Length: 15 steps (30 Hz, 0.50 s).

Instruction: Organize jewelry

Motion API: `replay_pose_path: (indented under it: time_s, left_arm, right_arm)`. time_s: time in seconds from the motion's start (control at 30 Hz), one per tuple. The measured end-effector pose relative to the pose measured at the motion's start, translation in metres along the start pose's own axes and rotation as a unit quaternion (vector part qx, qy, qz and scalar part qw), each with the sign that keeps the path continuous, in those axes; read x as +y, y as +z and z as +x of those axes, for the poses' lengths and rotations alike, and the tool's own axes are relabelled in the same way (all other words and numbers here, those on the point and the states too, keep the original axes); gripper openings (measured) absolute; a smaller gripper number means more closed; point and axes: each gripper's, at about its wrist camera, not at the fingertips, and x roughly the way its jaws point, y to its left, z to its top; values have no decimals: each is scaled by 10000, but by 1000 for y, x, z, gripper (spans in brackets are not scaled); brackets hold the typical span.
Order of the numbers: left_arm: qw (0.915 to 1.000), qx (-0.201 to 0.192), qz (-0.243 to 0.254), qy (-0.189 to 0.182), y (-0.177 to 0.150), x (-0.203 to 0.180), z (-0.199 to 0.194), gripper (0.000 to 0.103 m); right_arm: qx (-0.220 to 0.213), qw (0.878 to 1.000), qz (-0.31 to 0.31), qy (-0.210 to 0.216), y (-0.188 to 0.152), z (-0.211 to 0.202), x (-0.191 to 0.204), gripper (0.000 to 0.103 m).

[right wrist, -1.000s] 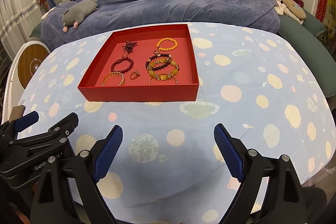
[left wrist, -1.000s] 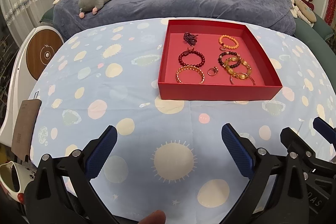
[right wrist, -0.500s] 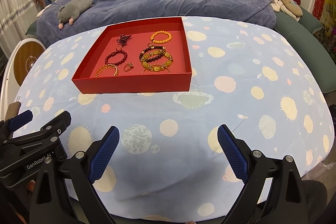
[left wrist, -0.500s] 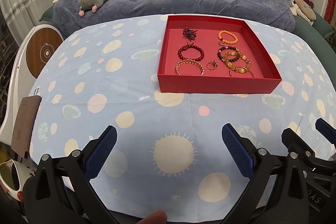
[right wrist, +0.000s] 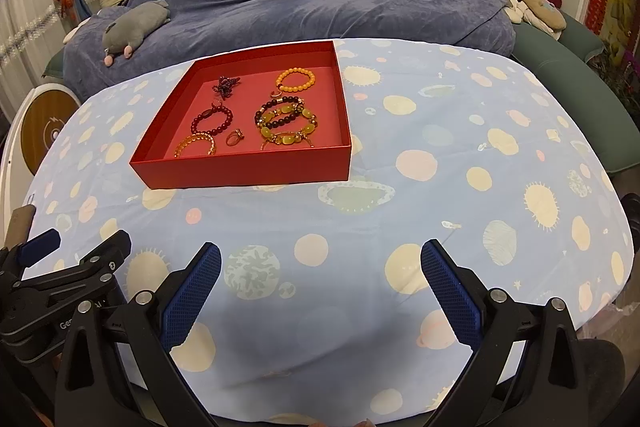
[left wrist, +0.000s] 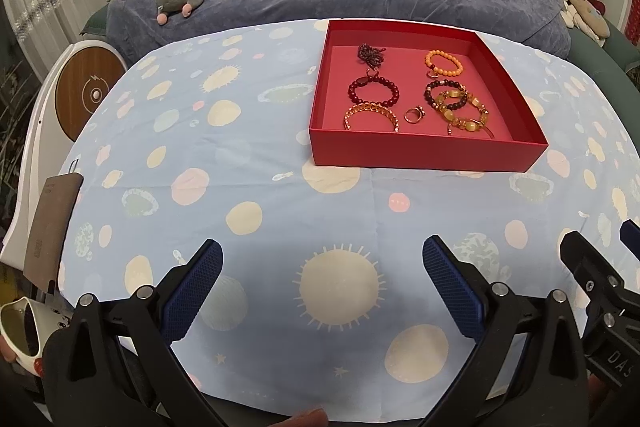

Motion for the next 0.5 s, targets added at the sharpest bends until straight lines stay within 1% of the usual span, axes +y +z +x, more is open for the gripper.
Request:
replay_pose_path:
  time_s: [0.23,0.5]
  left_arm:
    - [10000,70,-36,32,-2,0,1,96]
    - [10000,37,-78,29,-2,2,-1,96]
  right_arm:
    - [25,10000,-62,-4,-3,0,2,96]
    - [39,10000,-83,-4,-4,1,5,96]
